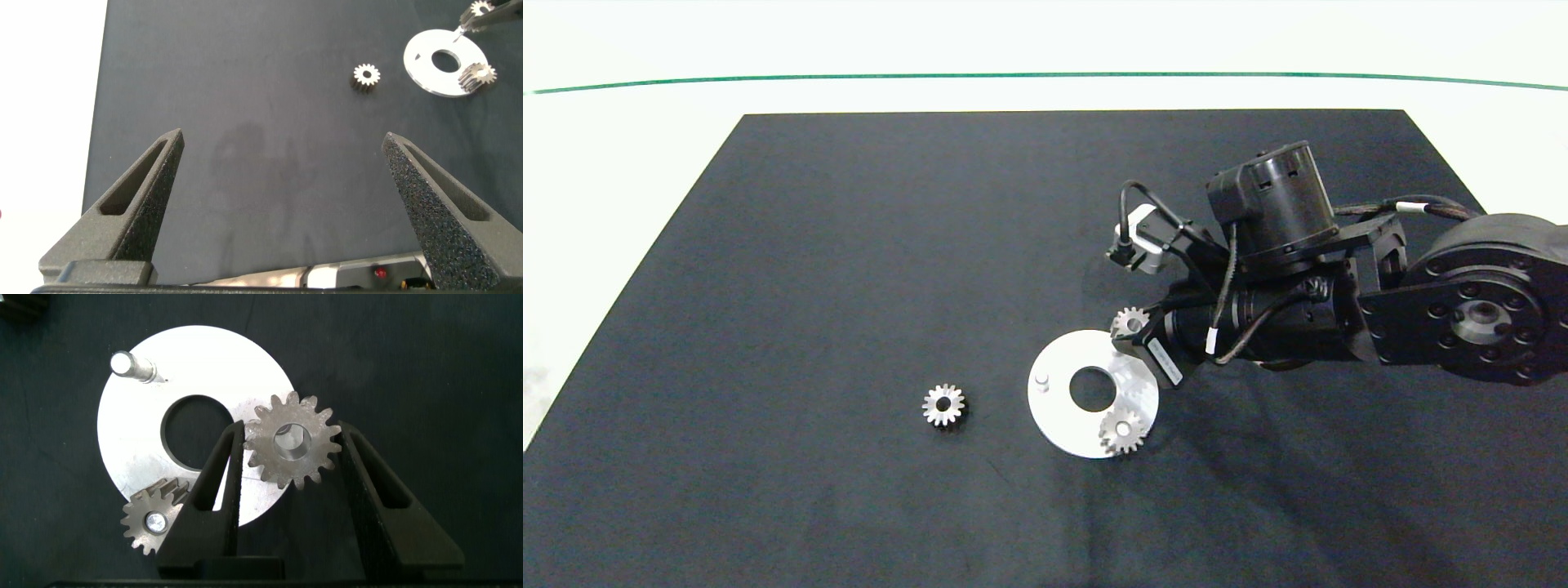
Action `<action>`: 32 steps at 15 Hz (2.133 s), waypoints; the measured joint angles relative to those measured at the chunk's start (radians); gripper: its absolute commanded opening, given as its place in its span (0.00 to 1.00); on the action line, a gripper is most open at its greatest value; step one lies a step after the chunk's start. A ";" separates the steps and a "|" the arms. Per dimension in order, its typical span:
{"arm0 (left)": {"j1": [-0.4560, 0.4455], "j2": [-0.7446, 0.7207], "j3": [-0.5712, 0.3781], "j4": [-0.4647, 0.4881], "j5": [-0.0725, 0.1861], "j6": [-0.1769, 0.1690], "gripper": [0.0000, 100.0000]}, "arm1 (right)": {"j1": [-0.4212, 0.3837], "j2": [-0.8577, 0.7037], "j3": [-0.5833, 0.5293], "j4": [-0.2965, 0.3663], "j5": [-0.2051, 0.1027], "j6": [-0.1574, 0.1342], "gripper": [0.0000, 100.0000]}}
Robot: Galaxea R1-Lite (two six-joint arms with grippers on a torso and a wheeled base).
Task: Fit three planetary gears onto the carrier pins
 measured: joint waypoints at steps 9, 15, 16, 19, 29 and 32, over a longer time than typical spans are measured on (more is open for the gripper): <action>0.000 -0.001 0.000 0.000 0.000 0.000 1.00 | 0.002 0.019 0.000 -0.005 0.002 0.001 0.00; 0.001 -0.001 0.000 0.000 0.000 0.000 1.00 | -0.001 0.027 0.001 -0.007 0.003 0.005 0.00; 0.001 0.000 0.000 0.000 0.000 0.000 1.00 | -0.002 0.029 0.001 -0.007 0.002 0.005 0.00; 0.001 0.001 0.001 0.000 0.000 0.000 1.00 | -0.005 0.035 0.000 -0.019 0.004 0.006 0.00; -0.002 0.008 0.001 0.000 -0.001 0.000 1.00 | -0.004 0.054 -0.014 -0.027 0.006 0.004 1.00; -0.001 0.008 -0.001 0.000 0.000 0.000 1.00 | -0.004 0.054 -0.013 -0.028 0.007 0.005 1.00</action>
